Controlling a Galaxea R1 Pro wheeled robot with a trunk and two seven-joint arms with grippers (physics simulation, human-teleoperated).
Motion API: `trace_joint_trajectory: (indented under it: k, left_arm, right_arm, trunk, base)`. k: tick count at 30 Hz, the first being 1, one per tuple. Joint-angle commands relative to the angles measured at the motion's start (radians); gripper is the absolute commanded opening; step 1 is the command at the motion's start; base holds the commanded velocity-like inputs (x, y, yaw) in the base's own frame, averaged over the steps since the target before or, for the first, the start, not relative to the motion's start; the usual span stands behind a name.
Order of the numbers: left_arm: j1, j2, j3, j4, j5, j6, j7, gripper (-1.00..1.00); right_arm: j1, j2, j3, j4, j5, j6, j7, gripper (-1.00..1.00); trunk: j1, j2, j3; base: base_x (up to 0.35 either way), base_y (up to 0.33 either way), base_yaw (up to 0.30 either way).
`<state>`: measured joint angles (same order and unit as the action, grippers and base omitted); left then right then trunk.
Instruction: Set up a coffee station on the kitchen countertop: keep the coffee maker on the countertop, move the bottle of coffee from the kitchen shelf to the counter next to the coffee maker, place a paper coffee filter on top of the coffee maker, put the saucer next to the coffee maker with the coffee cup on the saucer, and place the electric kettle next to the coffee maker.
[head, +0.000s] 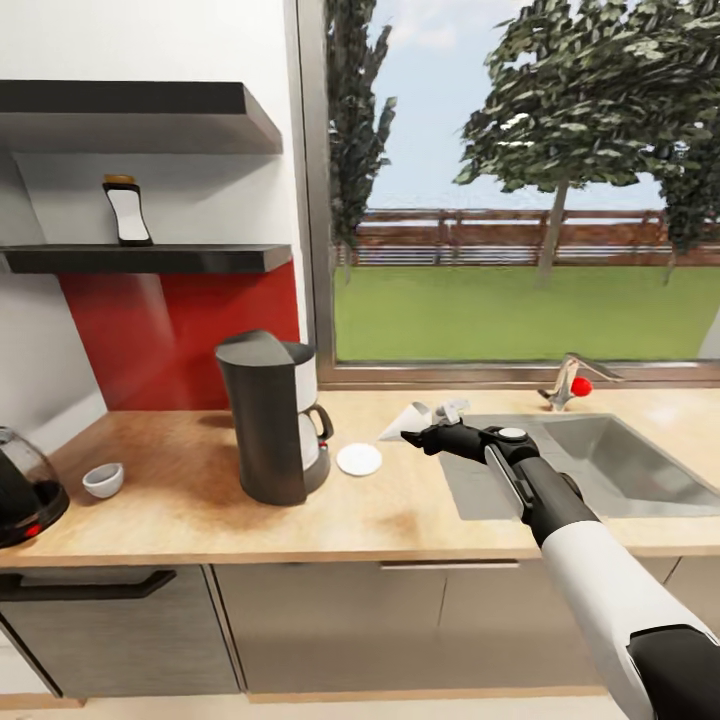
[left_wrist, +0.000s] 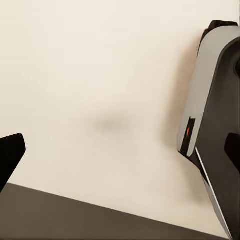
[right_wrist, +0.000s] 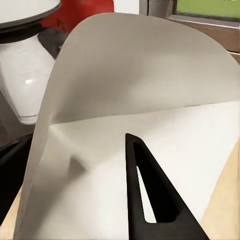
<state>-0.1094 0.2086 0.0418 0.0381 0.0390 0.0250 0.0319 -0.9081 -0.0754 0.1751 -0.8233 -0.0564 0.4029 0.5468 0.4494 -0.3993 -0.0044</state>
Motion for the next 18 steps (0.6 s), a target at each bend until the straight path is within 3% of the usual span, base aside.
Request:
trace_joint_trajectory:
  k: [1, 11, 18]
  left_arm:
    - [-0.001, 0.0, 0.004, 0.002, 0.004, 0.001, 0.002, 1.0]
    - [-0.001, 0.0, 0.004, 0.002, 0.006, 0.0, 0.002, 1.0]
    - [-0.001, 0.0, 0.004, 0.002, 0.007, 0.0, 0.002, 1.0]
  right_arm:
    - [0.0, -0.001, 0.003, -0.002, -0.006, 0.007, -0.001, -1.0]
    - [0.0, 0.0, 0.003, -0.002, -0.006, 0.007, -0.002, -1.0]
    - [0.0, 0.0, 0.004, -0.002, -0.006, 0.007, -0.002, -1.0]
  trunk:
    - [0.001, -0.001, 0.0]
    - [0.001, -0.001, 0.0]
    - [0.001, -0.001, 0.0]
  base:
    - [0.173, -0.287, 0.231]
    - [0.226, -0.228, 0.266]
    - [0.15, -0.103, 0.275]
